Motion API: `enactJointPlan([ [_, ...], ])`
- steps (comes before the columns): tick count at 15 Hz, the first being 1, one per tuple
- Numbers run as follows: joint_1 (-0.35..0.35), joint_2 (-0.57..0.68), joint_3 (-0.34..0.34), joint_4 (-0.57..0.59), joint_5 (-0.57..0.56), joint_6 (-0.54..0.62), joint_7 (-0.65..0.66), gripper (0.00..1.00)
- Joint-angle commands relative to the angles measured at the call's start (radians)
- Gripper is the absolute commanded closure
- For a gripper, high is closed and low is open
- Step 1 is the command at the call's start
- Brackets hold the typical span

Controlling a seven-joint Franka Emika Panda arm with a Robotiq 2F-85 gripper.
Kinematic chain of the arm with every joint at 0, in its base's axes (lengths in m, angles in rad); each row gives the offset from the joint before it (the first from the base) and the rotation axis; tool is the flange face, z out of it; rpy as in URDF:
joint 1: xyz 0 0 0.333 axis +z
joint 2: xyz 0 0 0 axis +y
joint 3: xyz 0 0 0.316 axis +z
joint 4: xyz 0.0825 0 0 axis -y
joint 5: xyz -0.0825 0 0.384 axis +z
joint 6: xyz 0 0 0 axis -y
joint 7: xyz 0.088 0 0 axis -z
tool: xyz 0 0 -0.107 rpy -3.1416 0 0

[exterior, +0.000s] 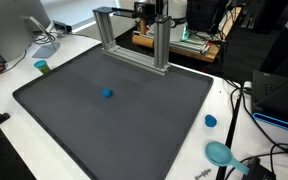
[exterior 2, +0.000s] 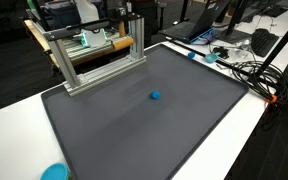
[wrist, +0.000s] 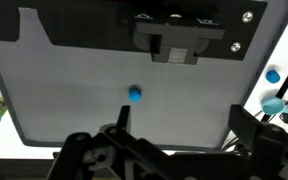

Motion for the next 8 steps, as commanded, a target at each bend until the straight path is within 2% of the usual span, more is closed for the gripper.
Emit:
enactJointPlan([
  [1,-0.005,0.018,0.019,-0.001,0.003,-0.015,0.004,0.0],
  [5,0.006,-0.018,0.105,-0.1,0.013,0.009,0.11,0.0],
  [8,-0.038,-0.042,0.204,-0.149,-0.031,0.049,0.293,0.0],
])
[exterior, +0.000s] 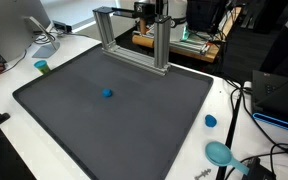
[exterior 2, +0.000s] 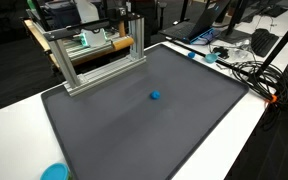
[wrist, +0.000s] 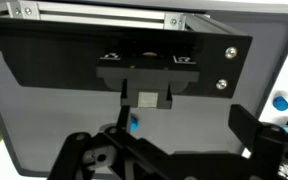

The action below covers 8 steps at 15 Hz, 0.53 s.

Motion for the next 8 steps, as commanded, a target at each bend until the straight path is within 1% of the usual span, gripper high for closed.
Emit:
enactJointPlan([
  [1,-0.046,-0.06,0.097,-0.066,-0.034,0.061,0.206,0.0],
  [2,-0.053,-0.088,0.106,-0.072,-0.03,0.064,0.249,0.0],
  [3,-0.023,-0.018,0.077,-0.035,-0.014,0.04,0.174,0.0],
  [5,-0.024,-0.024,0.085,-0.037,-0.015,0.041,0.185,0.0],
  [8,-0.026,-0.022,0.072,-0.039,-0.019,0.038,0.167,0.0],
])
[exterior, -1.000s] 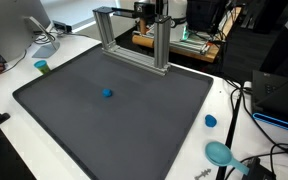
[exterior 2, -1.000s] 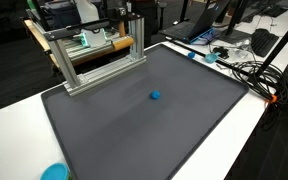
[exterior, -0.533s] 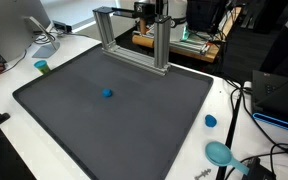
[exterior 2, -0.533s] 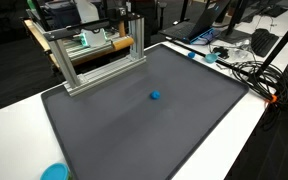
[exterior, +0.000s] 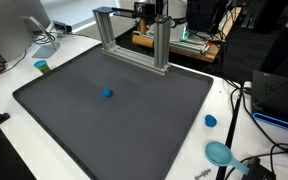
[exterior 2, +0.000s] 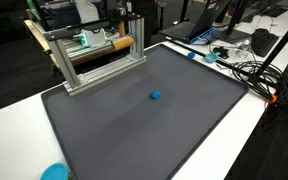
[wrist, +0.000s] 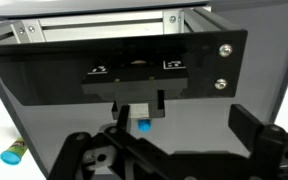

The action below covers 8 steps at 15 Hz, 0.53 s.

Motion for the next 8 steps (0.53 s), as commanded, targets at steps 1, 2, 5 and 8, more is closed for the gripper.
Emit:
enactJointPlan([
  [1,-0.004,-0.017,-0.024,-0.003,-0.012,-0.017,-0.023,0.0],
  [2,-0.005,-0.024,-0.03,-0.003,-0.018,-0.03,-0.035,0.0],
  [5,0.022,-0.047,-0.058,-0.018,-0.007,-0.055,-0.114,0.0],
  [8,0.011,-0.015,-0.049,0.001,-0.003,-0.036,-0.097,0.0],
])
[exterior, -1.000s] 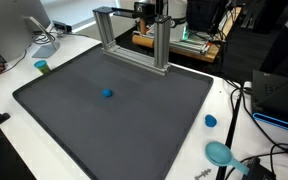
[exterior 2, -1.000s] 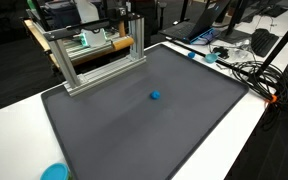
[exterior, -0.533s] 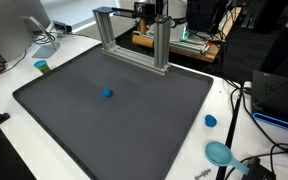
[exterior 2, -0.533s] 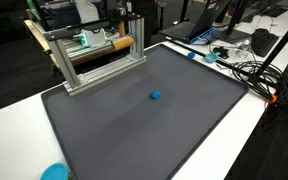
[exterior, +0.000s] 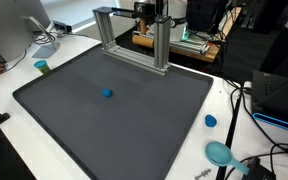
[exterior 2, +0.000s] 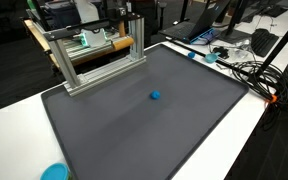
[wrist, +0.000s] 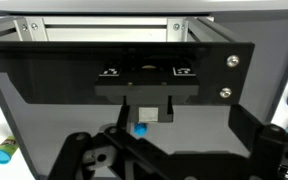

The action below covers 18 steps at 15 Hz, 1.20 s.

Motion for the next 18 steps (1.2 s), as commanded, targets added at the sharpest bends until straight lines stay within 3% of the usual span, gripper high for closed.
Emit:
enactJointPlan([
  [1,0.004,0.001,-0.003,0.002,-0.003,-0.003,0.003,0.0],
  [8,-0.004,0.008,-0.004,-0.001,-0.005,0.01,0.011,0.0],
  [18,0.0,-0.014,-0.081,-0.065,-0.01,0.122,-0.116,0.0],
])
